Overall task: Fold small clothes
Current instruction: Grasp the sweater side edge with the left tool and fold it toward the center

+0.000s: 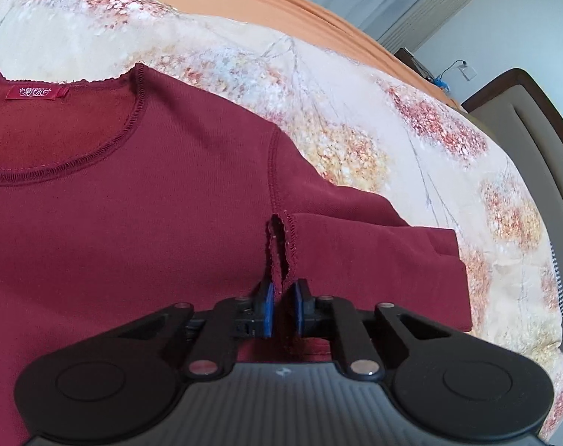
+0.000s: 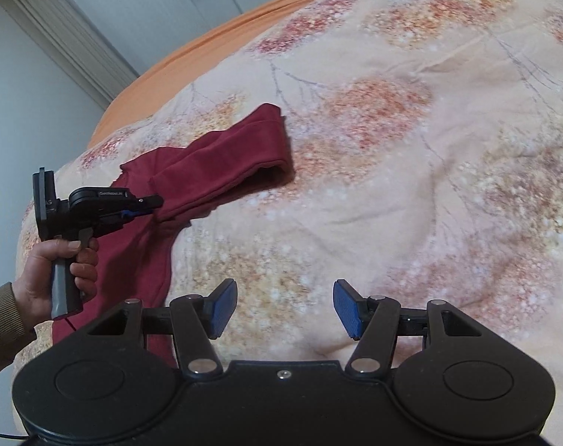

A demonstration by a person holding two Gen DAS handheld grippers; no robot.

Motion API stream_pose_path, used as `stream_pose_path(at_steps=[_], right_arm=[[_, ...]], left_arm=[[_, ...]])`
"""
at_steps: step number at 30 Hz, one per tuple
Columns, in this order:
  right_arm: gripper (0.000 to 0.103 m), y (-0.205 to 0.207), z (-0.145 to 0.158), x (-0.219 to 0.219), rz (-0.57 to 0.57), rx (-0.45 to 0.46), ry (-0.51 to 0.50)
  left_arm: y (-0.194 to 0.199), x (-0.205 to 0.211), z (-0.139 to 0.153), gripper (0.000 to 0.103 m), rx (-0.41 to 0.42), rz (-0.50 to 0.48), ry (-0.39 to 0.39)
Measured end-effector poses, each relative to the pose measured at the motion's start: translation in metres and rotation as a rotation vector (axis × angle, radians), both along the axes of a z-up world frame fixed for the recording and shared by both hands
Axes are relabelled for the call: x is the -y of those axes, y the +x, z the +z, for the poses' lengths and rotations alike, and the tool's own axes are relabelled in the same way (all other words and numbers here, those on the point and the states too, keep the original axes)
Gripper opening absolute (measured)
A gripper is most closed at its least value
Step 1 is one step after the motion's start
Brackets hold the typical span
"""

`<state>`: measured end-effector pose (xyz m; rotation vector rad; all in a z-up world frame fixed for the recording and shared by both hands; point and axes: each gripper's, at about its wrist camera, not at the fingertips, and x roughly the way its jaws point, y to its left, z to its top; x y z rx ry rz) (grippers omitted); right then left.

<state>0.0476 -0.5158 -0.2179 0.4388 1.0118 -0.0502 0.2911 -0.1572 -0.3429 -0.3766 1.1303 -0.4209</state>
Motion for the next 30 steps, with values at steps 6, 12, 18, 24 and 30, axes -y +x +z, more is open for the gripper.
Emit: stream_pose_path(at_steps=[6, 12, 18, 24, 30], right_arm=[[0.060, 0.007, 0.005, -0.011, 0.018, 0.016, 0.015], [0.060, 0.020, 0.000, -0.022, 0.033, 0.026, 0.032], [0.060, 0.046, -0.006, -0.043, 0.066, 0.036, 0.060], [0.065, 0.081, -0.008, -0.067, 0.100, 0.073, 0.101], [0.065, 0.165, -0.024, -0.078, 0.106, 0.142, 0.213]], left_arm=[[-0.013, -0.039, 0.036, 0.003, 0.126, 0.174, -0.041], [-0.025, -0.152, 0.031, 0.003, 0.051, 0.492, 0.185], [-0.043, -0.217, 0.039, 0.003, 0.069, 0.593, 0.308], [-0.050, -0.269, 0.047, 0.003, 0.078, 0.738, 0.315], [-0.041, -0.279, 0.027, 0.003, 0.031, 0.643, 0.297]])
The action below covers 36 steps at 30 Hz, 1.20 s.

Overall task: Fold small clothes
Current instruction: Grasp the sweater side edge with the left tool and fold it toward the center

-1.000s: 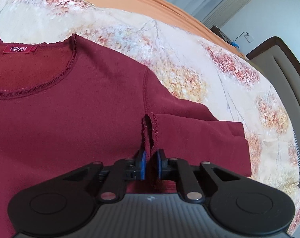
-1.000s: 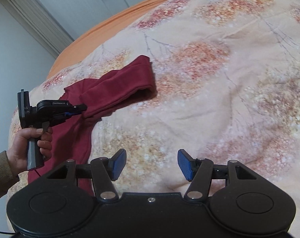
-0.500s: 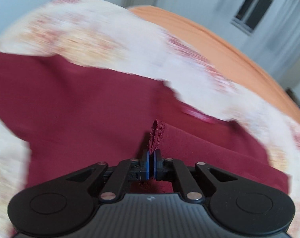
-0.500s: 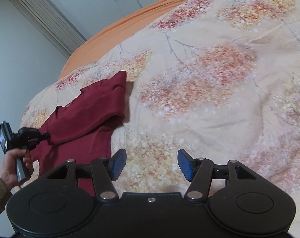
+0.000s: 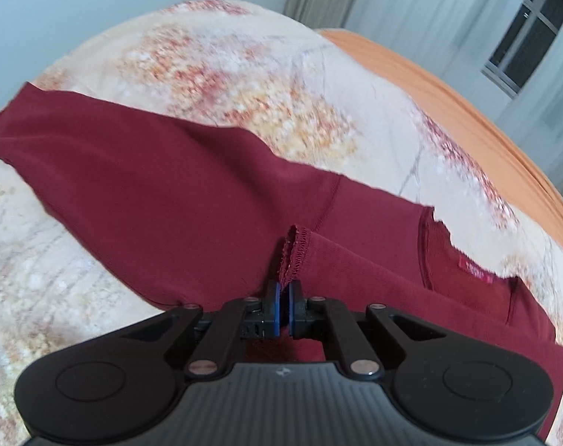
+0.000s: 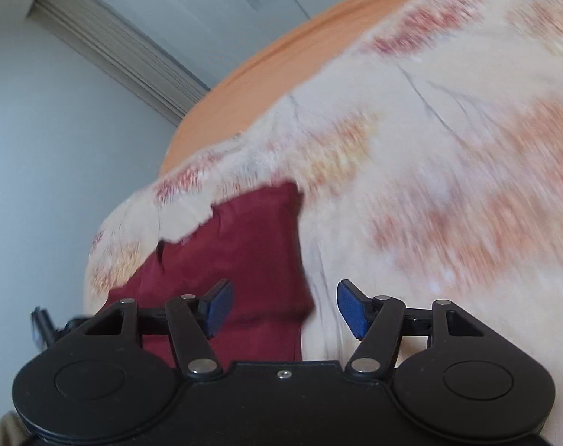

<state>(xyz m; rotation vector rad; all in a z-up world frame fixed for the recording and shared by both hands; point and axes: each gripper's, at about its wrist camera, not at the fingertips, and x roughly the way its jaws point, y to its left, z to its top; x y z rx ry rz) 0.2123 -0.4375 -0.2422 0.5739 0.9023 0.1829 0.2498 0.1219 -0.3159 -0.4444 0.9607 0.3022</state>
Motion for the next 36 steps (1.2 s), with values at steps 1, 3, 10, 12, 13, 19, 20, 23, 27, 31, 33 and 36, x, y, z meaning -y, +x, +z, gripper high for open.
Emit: stream_pose_path(at_steps=[1, 3, 10, 12, 13, 19, 20, 23, 27, 31, 33, 36], right_arm=[[0.065, 0.020, -0.005, -0.001, 0.005, 0.012, -0.002], [0.059, 0.065, -0.022, 0.000, -0.005, 0.013, 0.029], [0.039, 0.143, -0.078, -0.001, 0.025, -0.051, 0.125], [0.039, 0.146, -0.088, -0.004, 0.039, -0.082, 0.163], [0.039, 0.147, -0.093, -0.006, 0.053, -0.097, 0.189], [0.004, 0.159, -0.075, -0.014, 0.066, -0.011, 0.140], [0.004, 0.163, -0.068, -0.012, 0.051, 0.008, 0.129], [0.005, 0.175, -0.071, -0.023, 0.065, -0.056, -0.024], [0.032, 0.165, -0.083, -0.013, 0.002, -0.133, -0.006], [0.047, 0.114, -0.069, 0.002, 0.028, -0.081, 0.091], [0.047, 0.091, -0.075, -0.001, 0.077, -0.115, 0.130], [0.047, 0.069, -0.088, -0.013, 0.127, -0.149, 0.124]], left_arm=[[0.000, -0.001, -0.002, 0.003, -0.007, -0.006, 0.001], [0.001, -0.005, -0.004, 0.004, -0.014, 0.000, -0.022], [0.002, -0.011, -0.006, 0.004, -0.018, -0.037, -0.030], [0.002, -0.010, -0.007, 0.004, -0.015, -0.049, -0.028], [0.001, -0.010, -0.008, 0.004, -0.012, -0.055, -0.027], [0.001, -0.011, -0.009, 0.005, -0.005, -0.065, -0.038], [0.002, -0.011, -0.007, 0.005, 0.008, -0.069, -0.050], [0.009, -0.005, -0.002, 0.005, 0.039, -0.101, -0.045], [0.025, 0.001, -0.014, 0.005, -0.016, -0.105, -0.013], [0.026, 0.002, -0.009, 0.005, 0.005, -0.150, 0.014], [0.026, -0.001, -0.009, 0.005, 0.007, -0.154, 0.004], [0.030, -0.003, -0.013, 0.005, 0.000, -0.148, -0.007]])
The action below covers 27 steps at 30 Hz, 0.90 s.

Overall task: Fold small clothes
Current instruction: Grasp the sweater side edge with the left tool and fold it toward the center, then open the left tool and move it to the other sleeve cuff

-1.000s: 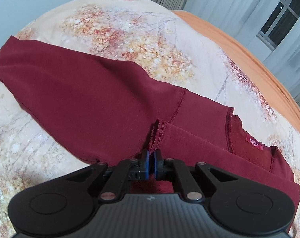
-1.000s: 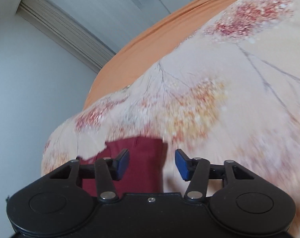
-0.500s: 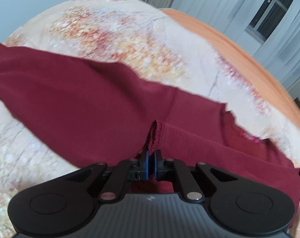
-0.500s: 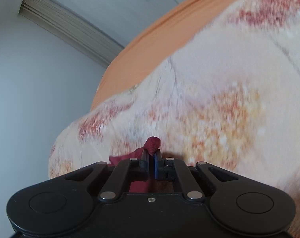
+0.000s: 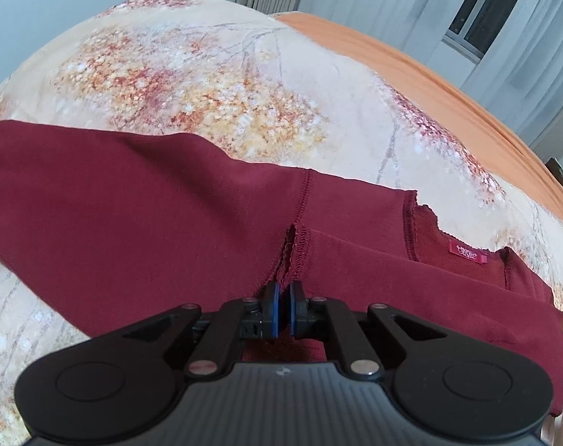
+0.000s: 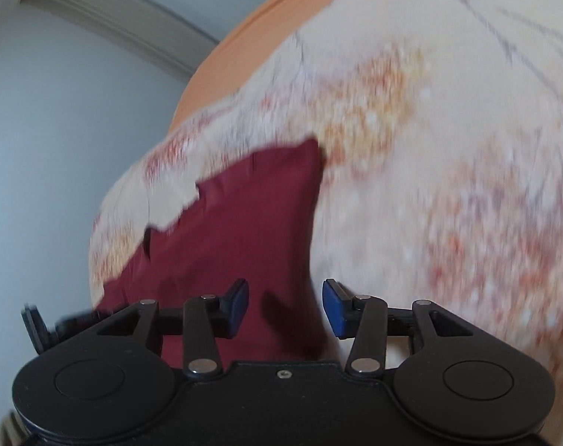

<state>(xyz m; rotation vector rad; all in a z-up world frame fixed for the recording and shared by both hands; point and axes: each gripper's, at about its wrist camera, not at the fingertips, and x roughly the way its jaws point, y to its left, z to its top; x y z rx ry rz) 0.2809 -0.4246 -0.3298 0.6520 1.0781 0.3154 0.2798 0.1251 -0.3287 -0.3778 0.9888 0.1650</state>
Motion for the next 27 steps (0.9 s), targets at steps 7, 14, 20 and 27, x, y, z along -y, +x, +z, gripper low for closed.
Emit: stream_pose_path(at_steps=[7, 14, 20, 27], right_arm=[[0.014, -0.008, -0.009, -0.003, -0.022, -0.065, 0.122], [0.014, -0.009, -0.008, -0.001, -0.023, -0.153, 0.029], [0.041, -0.019, 0.010, 0.001, -0.047, -0.079, 0.022], [0.045, -0.055, 0.036, 0.008, -0.057, -0.033, 0.030]], left_arm=[[0.006, 0.002, 0.000, 0.005, -0.001, 0.008, 0.003], [0.012, 0.001, -0.010, 0.008, -0.038, 0.007, 0.026], [0.007, 0.003, 0.008, 0.008, 0.004, -0.034, 0.065], [0.022, -0.009, 0.028, 0.022, 0.082, -0.144, 0.084]])
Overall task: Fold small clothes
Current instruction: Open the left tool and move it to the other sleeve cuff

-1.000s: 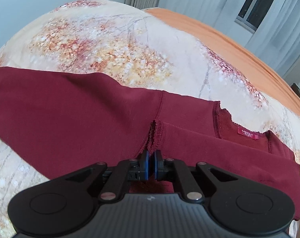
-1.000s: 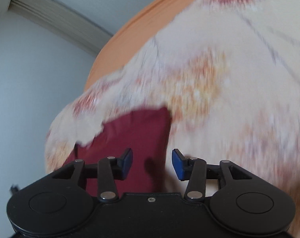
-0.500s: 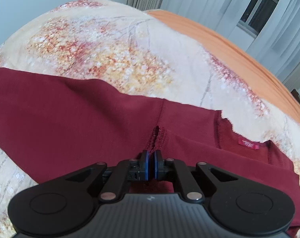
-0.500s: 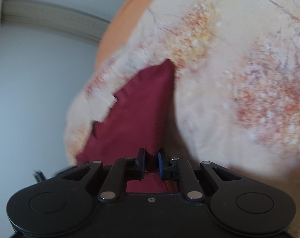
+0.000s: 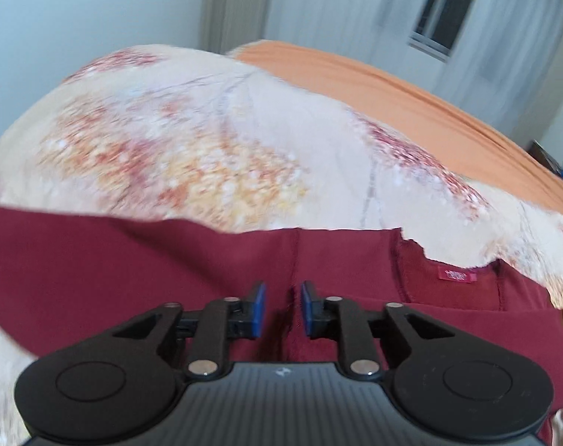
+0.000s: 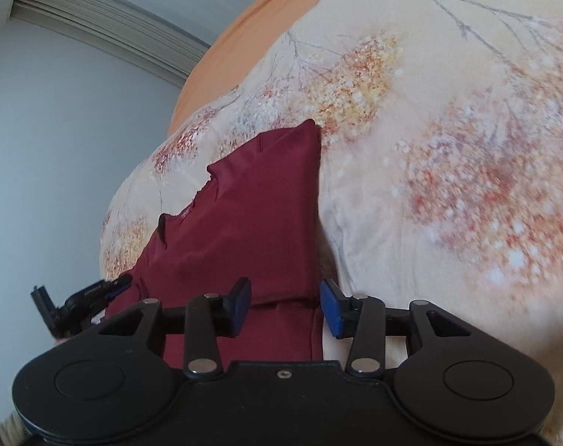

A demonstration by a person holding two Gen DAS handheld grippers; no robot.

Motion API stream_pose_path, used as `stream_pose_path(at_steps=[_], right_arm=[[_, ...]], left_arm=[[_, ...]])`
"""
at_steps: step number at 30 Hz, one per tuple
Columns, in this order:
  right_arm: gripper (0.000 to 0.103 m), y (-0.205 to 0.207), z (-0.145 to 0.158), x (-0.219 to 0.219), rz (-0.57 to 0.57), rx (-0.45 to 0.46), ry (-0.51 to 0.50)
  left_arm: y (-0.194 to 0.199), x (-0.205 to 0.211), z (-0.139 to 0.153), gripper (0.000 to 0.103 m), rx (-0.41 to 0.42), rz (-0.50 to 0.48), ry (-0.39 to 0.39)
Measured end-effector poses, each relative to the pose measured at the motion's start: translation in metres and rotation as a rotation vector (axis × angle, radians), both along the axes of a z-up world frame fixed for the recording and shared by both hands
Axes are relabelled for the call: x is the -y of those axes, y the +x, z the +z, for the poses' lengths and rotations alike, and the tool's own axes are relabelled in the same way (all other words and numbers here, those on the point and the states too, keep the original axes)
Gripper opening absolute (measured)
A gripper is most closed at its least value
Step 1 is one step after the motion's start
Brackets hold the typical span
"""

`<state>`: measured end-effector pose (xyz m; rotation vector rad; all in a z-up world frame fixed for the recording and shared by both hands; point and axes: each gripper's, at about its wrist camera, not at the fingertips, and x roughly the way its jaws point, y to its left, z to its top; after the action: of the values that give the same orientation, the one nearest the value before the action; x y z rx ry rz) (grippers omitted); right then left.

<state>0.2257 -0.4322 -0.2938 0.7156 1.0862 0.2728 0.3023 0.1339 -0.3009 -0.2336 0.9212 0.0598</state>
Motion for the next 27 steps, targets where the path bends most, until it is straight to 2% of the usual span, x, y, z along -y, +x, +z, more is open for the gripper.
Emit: stream_pose_path(at_steps=[2, 6, 8, 9, 10, 12, 13, 15, 16, 18, 19, 21, 22, 24, 27], right_arm=[[0.045, -0.010, 0.001, 0.001, 0.000, -0.011, -0.007], [0.045, -0.024, -0.001, 0.001, -0.013, -0.037, -0.009], [0.045, -0.030, -0.002, 0.002, -0.019, -0.045, -0.010], [0.045, -0.032, -0.003, 0.003, -0.025, -0.050, -0.008], [0.045, -0.034, -0.003, 0.004, -0.032, -0.055, -0.005], [0.045, -0.037, -0.004, 0.006, -0.043, -0.057, 0.004], [0.045, -0.038, -0.004, 0.006, -0.045, -0.059, 0.006], [0.045, -0.038, -0.004, 0.004, -0.043, -0.063, 0.004], [0.045, -0.038, -0.003, 0.004, -0.041, -0.064, 0.002], [0.045, -0.039, 0.002, 0.001, -0.033, -0.049, 0.004], [0.050, -0.039, 0.005, 0.001, -0.030, -0.039, 0.006], [0.059, -0.041, 0.010, -0.001, -0.031, -0.022, 0.005], [0.059, -0.042, 0.011, -0.002, -0.029, -0.018, 0.006], [0.059, -0.044, 0.016, -0.004, -0.027, -0.010, -0.002], [0.065, -0.050, 0.034, -0.012, -0.008, 0.037, -0.055]], left_arm=[[0.013, 0.003, -0.008, 0.022, -0.038, -0.067, -0.005], [0.021, 0.016, -0.026, 0.022, -0.101, -0.119, 0.038], [0.021, 0.018, -0.029, 0.022, -0.098, -0.116, 0.044], [0.021, 0.018, -0.029, 0.019, -0.087, -0.110, 0.043], [0.020, 0.018, -0.026, 0.004, -0.066, -0.096, 0.041], [0.018, 0.014, -0.016, 0.003, -0.014, -0.063, 0.014], [0.020, 0.013, -0.014, 0.003, -0.010, -0.045, 0.026], [0.026, 0.014, -0.022, 0.003, -0.064, -0.038, 0.066], [0.028, 0.015, -0.027, 0.004, -0.092, -0.039, 0.076], [0.025, 0.017, -0.026, 0.007, -0.093, -0.043, 0.083], [0.022, 0.017, -0.021, 0.009, -0.084, -0.037, 0.072], [0.012, 0.017, -0.011, 0.022, -0.056, -0.024, 0.070], [0.008, 0.018, -0.009, 0.032, -0.052, -0.020, 0.078], [0.001, 0.022, -0.011, 0.035, -0.086, -0.040, 0.093], [-0.016, 0.026, -0.009, 0.035, -0.124, -0.021, 0.102]])
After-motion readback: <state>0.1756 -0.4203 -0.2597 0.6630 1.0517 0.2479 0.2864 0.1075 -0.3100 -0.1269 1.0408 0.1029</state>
